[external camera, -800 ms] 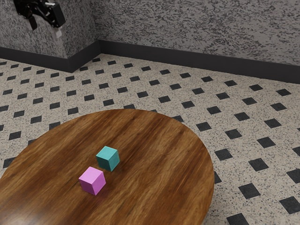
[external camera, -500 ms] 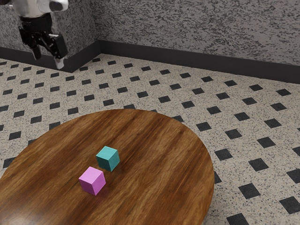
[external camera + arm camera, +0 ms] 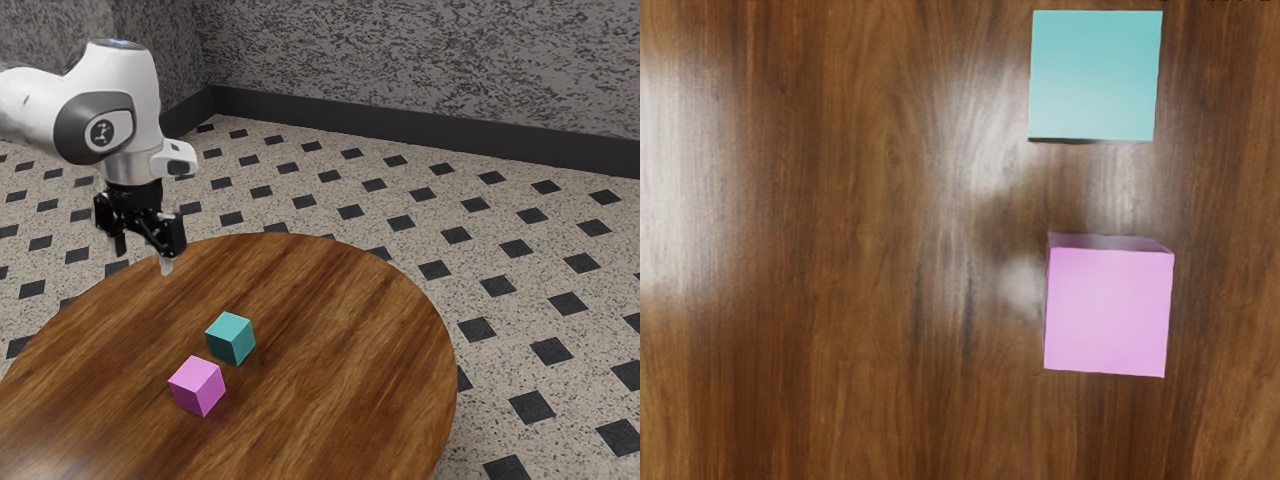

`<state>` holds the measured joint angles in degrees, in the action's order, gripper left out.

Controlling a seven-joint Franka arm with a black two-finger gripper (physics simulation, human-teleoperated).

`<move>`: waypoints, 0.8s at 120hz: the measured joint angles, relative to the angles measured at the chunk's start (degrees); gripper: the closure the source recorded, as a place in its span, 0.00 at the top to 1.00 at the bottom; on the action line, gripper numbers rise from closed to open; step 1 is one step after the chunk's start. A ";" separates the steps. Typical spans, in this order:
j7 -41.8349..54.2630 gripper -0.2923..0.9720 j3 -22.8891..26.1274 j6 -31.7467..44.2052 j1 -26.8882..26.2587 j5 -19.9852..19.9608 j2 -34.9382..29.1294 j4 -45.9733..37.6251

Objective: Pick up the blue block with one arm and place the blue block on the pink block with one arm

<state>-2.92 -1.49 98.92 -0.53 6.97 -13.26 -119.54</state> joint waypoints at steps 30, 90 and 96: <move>-1.80 0.77 0.20 10.30 0.04 0.27 10.54 -0.51; -0.19 0.77 3.97 22.47 -0.12 -0.10 27.18 3.59; -0.10 0.77 3.86 22.91 0.00 -0.31 27.67 3.86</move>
<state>-3.02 2.37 121.84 -0.53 6.66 14.41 -115.68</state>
